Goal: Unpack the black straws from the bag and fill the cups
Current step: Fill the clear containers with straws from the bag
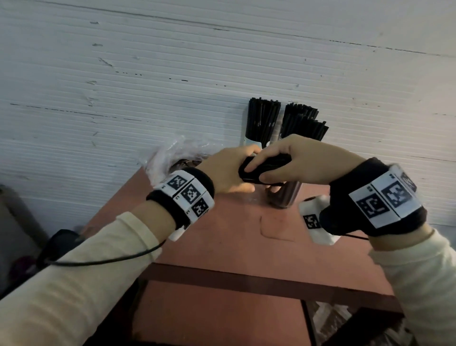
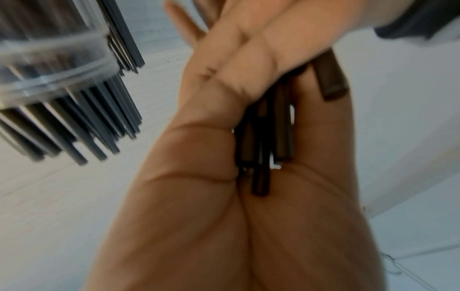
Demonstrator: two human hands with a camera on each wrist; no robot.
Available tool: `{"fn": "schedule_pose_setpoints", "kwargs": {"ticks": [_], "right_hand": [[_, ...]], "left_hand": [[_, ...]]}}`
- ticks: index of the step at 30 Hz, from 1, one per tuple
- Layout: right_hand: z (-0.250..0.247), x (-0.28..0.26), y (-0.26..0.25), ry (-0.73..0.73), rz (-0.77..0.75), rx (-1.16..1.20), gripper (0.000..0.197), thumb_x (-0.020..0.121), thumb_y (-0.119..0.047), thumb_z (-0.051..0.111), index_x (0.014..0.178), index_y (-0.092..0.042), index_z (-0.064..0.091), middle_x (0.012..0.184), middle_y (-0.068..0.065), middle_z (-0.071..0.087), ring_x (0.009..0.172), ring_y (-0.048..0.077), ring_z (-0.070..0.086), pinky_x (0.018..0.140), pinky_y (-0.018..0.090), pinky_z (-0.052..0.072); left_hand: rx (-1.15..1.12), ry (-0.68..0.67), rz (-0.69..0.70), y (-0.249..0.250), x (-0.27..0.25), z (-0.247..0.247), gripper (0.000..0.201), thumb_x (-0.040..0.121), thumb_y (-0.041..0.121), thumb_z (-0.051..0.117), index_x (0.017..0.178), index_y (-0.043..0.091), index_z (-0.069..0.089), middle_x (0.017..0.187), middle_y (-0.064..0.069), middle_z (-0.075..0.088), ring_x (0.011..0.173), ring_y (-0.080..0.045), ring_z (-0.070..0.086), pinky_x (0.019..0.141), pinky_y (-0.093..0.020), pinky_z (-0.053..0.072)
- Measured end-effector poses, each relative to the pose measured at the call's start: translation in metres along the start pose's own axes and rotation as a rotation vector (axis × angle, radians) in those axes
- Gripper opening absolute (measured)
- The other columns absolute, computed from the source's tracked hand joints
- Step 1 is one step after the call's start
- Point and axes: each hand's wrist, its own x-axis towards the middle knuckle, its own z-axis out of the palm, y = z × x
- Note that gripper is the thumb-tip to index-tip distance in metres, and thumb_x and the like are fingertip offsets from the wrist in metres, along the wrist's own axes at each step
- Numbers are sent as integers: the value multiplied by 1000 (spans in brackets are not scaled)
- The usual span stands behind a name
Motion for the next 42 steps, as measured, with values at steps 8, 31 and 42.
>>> {"fn": "schedule_pose_setpoints", "kwargs": {"ticks": [8, 31, 42], "right_hand": [[-25, -27, -24, 363, -103, -106, 49, 80, -50, 68, 127, -45, 54, 117, -20, 60, 107, -7, 55, 94, 16, 42], [26, 21, 16, 541, -268, -172, 30, 91, -20, 63, 120, -15, 61, 118, -3, 60, 112, 4, 53, 96, 5, 33], [20, 5, 12, 624, -198, 121, 74, 77, -29, 80, 139, -22, 40, 133, -5, 48, 116, 5, 53, 98, 21, 46]], "left_hand": [[-346, 68, -172, 22, 7, 13, 19, 82, 42, 73, 80, 25, 65, 72, 9, 68, 69, 0, 64, 71, -22, 49], [-749, -247, -318, 4, 5, 38, 21, 75, 12, 79, 92, 13, 67, 91, -1, 69, 97, -16, 65, 102, -37, 46], [-784, -289, -351, 19, 0, 28, 44, 95, 37, 58, 102, -7, 56, 76, -11, 48, 72, -13, 59, 106, -52, 42]]}}
